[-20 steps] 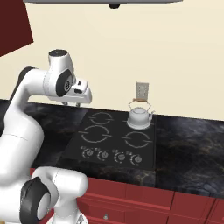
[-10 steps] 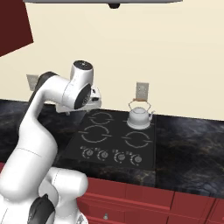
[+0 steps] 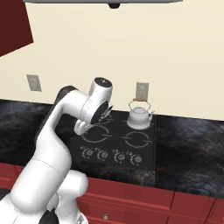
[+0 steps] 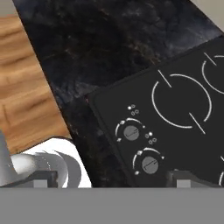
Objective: Lower the heat of the kettle.
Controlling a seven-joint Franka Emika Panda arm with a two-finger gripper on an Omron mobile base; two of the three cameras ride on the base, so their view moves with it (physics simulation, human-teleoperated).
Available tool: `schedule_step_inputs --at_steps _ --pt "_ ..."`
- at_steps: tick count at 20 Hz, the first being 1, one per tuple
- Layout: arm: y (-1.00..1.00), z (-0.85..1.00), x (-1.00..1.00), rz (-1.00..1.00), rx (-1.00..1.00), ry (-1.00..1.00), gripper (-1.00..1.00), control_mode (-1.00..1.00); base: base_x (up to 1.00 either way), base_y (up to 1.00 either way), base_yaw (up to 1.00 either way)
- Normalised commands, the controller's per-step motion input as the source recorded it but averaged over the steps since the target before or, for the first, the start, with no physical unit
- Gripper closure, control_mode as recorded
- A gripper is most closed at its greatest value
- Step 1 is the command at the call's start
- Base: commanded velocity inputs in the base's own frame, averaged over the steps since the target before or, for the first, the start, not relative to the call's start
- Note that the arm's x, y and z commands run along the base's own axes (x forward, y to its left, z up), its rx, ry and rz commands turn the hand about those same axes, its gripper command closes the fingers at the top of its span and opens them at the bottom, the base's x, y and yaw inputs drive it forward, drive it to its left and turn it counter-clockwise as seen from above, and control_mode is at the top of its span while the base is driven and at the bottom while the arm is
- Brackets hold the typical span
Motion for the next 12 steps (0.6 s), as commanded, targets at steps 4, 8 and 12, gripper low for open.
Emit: schedule_step_inputs --at_steps 4,8,12 --pt "-0.58 -0.55 0.05 0.68 -0.06 -0.01 -1.00 -1.00 0.00 0.00 0.00" --pt "-0.43 -0.61 0.13 0.68 -0.14 -0.06 -1.00 -1.00 0.00 0.00 0.00" --pt "-0.24 -0.70 0.21 0.64 -0.17 -0.01 -1.00 -1.00 0.00 0.00 0.00"
